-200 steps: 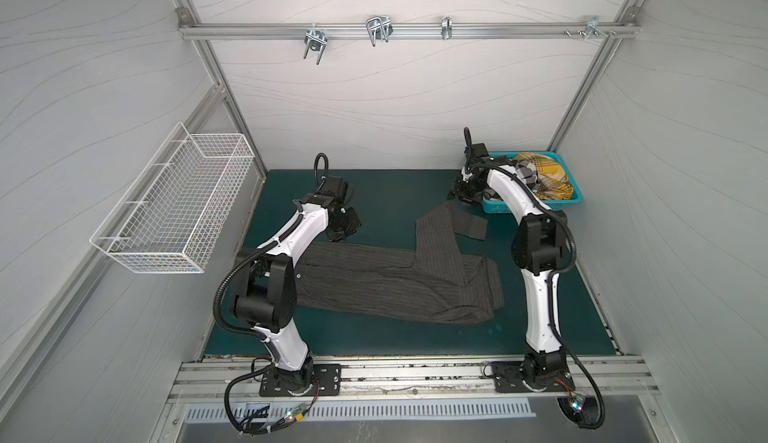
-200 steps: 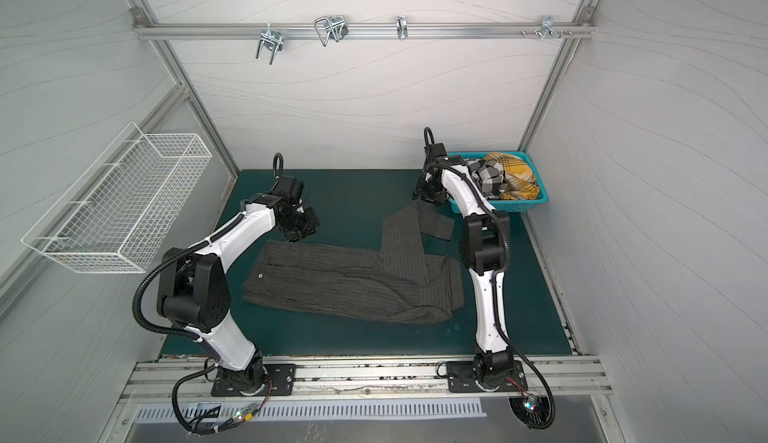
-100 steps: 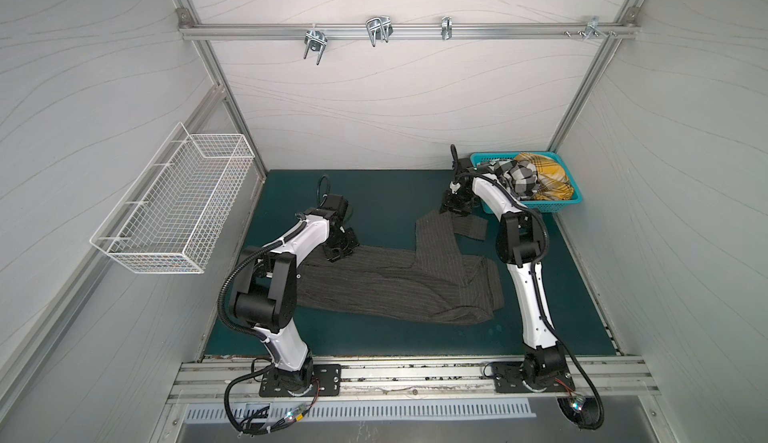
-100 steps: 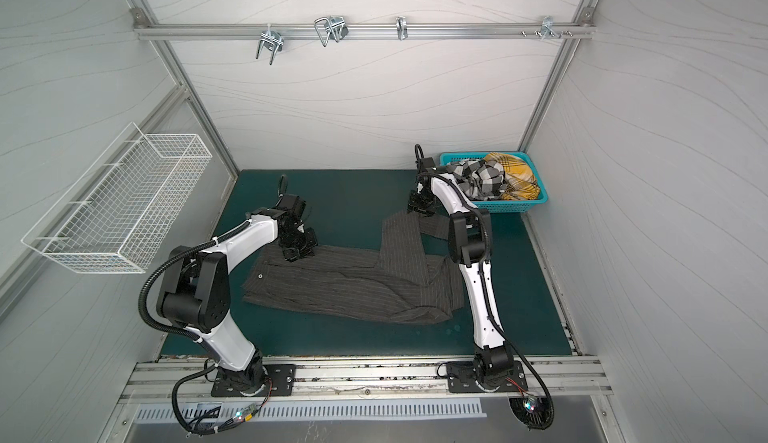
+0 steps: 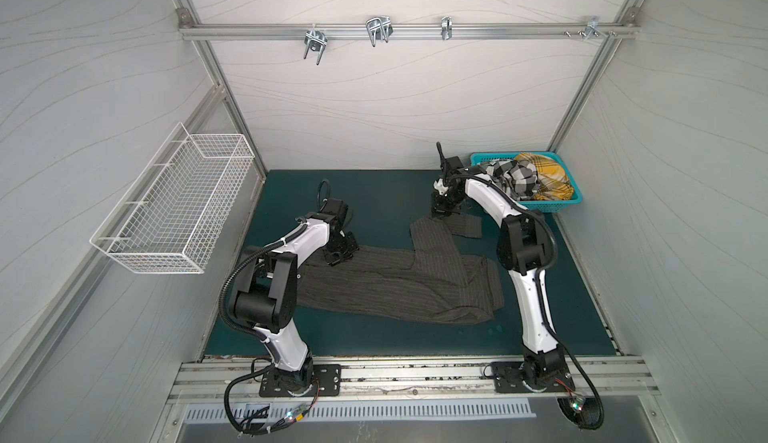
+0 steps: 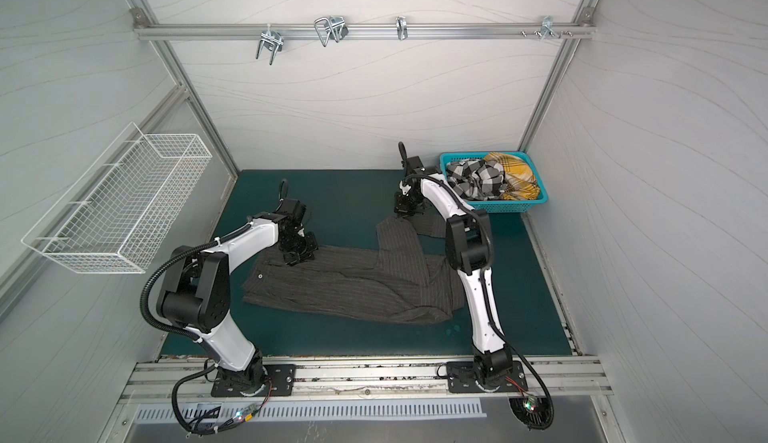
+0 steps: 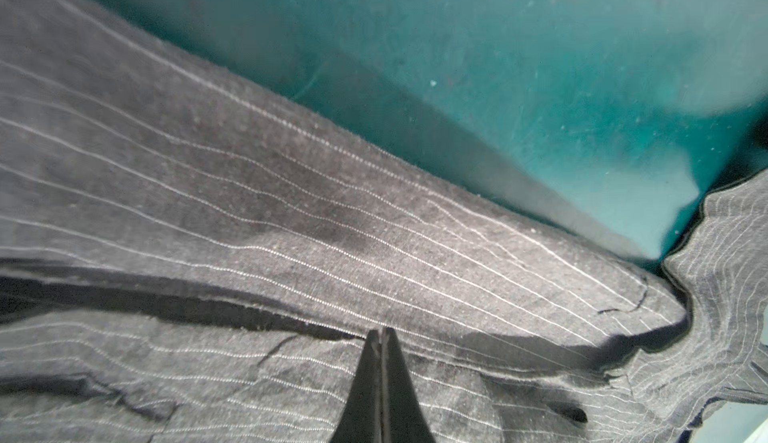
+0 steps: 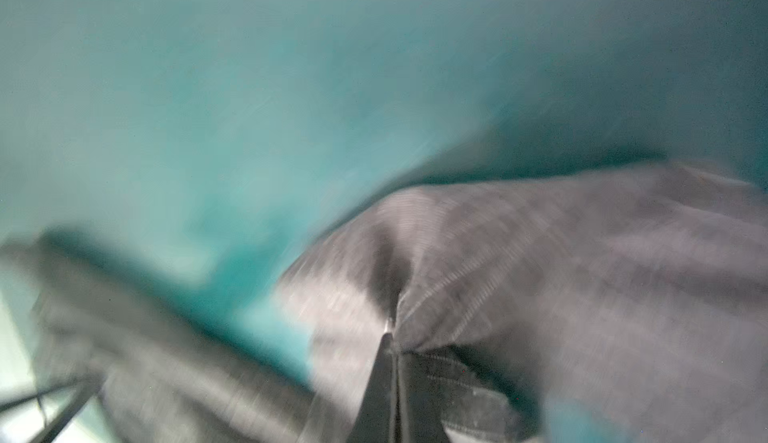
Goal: Fold and stack the long sleeve shirts
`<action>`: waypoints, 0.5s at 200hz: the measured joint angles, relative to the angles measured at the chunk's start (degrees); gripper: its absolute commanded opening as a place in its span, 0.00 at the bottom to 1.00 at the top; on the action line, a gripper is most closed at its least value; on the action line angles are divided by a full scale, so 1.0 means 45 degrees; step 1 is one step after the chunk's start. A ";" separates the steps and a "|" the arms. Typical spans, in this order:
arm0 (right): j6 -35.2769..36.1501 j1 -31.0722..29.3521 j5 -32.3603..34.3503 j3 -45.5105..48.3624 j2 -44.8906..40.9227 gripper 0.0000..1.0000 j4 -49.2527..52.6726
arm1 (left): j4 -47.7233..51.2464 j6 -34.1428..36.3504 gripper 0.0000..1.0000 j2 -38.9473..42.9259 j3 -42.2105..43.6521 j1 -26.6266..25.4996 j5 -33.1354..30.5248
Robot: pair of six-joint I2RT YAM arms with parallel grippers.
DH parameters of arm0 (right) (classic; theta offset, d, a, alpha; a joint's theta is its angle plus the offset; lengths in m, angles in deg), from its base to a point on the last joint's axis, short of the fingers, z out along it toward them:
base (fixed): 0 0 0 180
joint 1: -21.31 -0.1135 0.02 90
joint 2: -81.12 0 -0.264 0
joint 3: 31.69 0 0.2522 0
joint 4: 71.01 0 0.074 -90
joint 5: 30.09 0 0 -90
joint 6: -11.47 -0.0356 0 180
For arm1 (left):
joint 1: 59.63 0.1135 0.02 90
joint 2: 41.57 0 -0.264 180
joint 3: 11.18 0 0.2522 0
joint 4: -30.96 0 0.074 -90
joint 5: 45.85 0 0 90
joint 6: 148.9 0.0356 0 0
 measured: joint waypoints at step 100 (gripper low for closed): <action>-0.1433 -0.2288 -0.0209 1.1608 -0.9748 0.00 -0.2778 | -0.0253 -0.0510 0.29 0.0933 0.0049 -0.0053 0.0330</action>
